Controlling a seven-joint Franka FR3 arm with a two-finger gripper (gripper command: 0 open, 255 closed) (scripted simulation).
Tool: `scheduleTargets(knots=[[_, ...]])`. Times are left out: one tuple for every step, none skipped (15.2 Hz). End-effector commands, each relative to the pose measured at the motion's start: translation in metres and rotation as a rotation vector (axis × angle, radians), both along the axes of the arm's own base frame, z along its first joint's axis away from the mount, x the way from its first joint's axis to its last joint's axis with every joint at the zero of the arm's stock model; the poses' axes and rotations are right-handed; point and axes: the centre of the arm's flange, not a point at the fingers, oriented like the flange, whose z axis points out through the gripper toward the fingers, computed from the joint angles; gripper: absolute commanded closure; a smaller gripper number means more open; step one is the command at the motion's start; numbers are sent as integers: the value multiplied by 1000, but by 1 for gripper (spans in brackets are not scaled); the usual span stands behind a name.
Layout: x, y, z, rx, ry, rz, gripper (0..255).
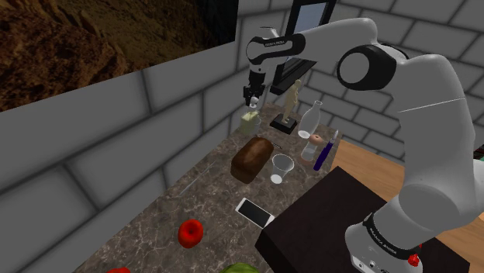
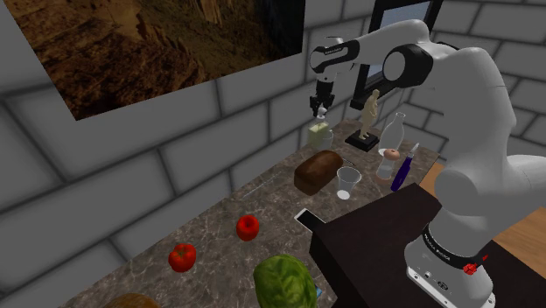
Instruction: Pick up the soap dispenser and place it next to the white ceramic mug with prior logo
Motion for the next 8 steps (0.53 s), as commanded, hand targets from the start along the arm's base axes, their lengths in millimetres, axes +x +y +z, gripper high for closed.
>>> scheduleTargets(knots=[[0,0,-11,0,-1,0,255],[0,0,-16,0,-1,0,255],[0,0,-21,0,-1,0,255],[0,0,-26,0,-1,0,255],[0,0,-32,0,-1,0,255],[0,0,-37,0,-1,0,255],[0,0,-42,0,-1,0,255],[0,0,-48,0,-1,0,255]])
